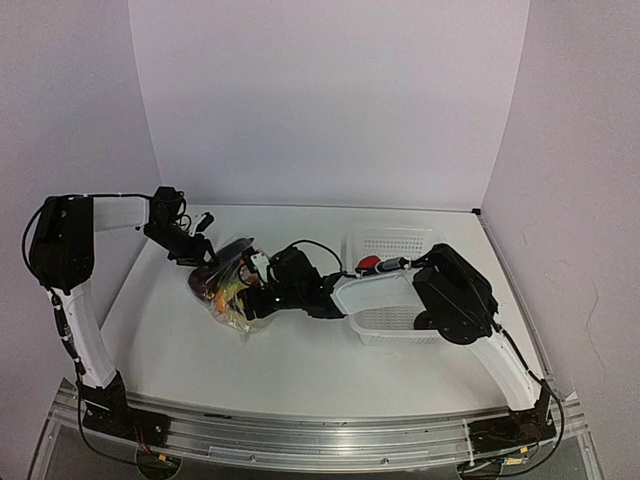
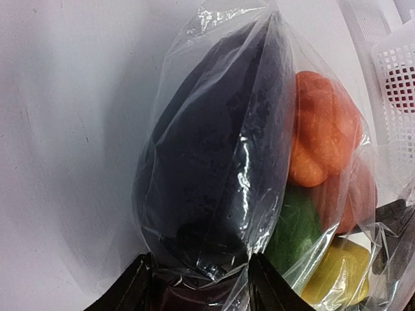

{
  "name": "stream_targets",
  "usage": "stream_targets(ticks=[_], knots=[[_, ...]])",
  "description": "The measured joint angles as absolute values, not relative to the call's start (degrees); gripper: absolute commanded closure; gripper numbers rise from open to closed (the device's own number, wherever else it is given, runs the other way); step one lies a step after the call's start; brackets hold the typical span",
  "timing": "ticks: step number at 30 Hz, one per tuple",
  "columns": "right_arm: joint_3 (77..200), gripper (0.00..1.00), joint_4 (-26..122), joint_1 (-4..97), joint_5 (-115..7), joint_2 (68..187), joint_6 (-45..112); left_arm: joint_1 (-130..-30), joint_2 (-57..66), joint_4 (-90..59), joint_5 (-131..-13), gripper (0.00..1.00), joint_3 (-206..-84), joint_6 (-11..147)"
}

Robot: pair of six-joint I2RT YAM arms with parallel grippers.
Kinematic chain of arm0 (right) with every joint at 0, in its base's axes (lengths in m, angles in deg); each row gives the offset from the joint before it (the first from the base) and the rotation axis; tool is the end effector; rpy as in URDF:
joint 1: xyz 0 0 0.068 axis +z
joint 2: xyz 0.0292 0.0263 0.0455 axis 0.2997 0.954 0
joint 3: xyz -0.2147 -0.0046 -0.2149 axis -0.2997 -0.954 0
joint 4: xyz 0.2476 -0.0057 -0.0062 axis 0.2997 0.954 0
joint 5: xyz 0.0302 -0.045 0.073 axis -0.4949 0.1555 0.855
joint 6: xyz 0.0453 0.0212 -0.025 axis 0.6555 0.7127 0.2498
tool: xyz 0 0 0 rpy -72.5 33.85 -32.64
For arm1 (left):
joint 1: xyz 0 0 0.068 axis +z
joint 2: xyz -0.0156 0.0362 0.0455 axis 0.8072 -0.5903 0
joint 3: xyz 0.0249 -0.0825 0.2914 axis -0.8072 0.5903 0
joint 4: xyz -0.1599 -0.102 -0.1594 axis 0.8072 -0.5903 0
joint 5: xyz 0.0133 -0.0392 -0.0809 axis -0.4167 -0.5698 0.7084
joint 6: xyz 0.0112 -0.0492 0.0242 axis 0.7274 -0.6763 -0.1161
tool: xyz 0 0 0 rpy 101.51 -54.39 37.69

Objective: Open the zip-top bag and remove the fake food

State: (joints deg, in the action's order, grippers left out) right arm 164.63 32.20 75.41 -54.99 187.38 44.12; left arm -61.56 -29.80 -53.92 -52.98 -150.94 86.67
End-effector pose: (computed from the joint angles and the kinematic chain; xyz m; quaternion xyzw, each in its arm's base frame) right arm 0.2983 0.4848 0.1576 -0.3188 0.7734 0.3692 0.4048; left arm 0.3824 -0.0698 0.2231 0.1684 0.9393 -0.2348 0.1850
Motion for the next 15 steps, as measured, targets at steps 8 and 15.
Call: stream_targets(ticks=[8, 15], knots=[[163.71, 0.72, 33.41, 75.77, -54.52, 186.91, 40.53, -61.56, -27.34, -52.47, -54.15, 0.92, -147.79, 83.83], [156.78, 0.81, 36.39, 75.74, -55.35, 180.47, 37.90, -61.64, -25.74, -51.12, -55.86, 1.00, -145.82, 84.02]])
